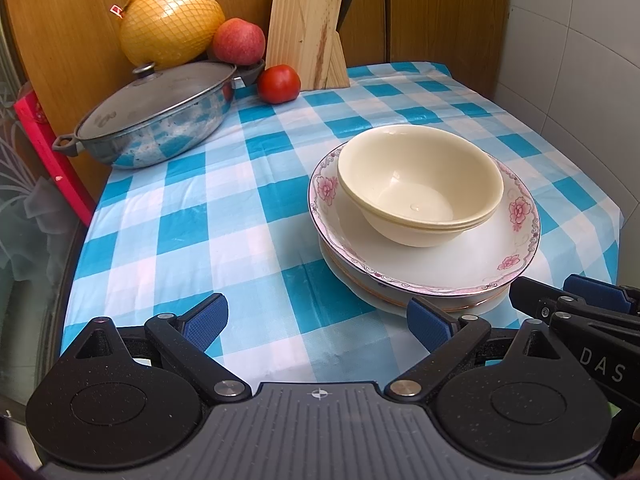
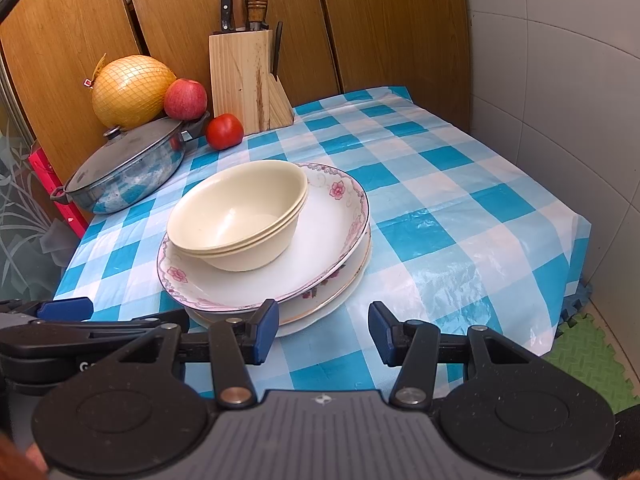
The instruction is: Organize plates and bowls
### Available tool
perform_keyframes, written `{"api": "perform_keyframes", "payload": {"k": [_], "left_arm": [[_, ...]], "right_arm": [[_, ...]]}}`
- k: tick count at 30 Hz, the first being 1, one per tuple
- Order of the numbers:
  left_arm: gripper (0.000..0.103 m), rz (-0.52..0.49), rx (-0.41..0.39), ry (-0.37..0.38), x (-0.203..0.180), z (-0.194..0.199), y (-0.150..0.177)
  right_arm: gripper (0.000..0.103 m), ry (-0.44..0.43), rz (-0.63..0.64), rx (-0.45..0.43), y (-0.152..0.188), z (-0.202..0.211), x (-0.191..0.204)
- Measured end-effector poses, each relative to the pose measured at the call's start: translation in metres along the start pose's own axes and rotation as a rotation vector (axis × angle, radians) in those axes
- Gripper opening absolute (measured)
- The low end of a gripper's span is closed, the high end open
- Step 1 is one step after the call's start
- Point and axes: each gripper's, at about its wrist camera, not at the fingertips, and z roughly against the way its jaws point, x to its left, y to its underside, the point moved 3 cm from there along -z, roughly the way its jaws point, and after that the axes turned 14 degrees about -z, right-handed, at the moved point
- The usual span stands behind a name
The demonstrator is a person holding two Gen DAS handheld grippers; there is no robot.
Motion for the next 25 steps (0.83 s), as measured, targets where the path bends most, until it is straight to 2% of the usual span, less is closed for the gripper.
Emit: {"api": "perform_keyframes", "payload": {"k": [14,25], "left_arm": [[0.098,-0.001,0.001,-0.004,0.0017,0.0009,-0.0003],[0.098,-0.029,-0.025,-0.046,-0.0005,0.0049,-0.0019]], "right_arm": [[0.047,0.001,0.001,-0.001,0.0002,-0.0002,0.0006],[0.047,0.008,0.008,0.003,-0.0003,-0.0026,-0.0007]]}}
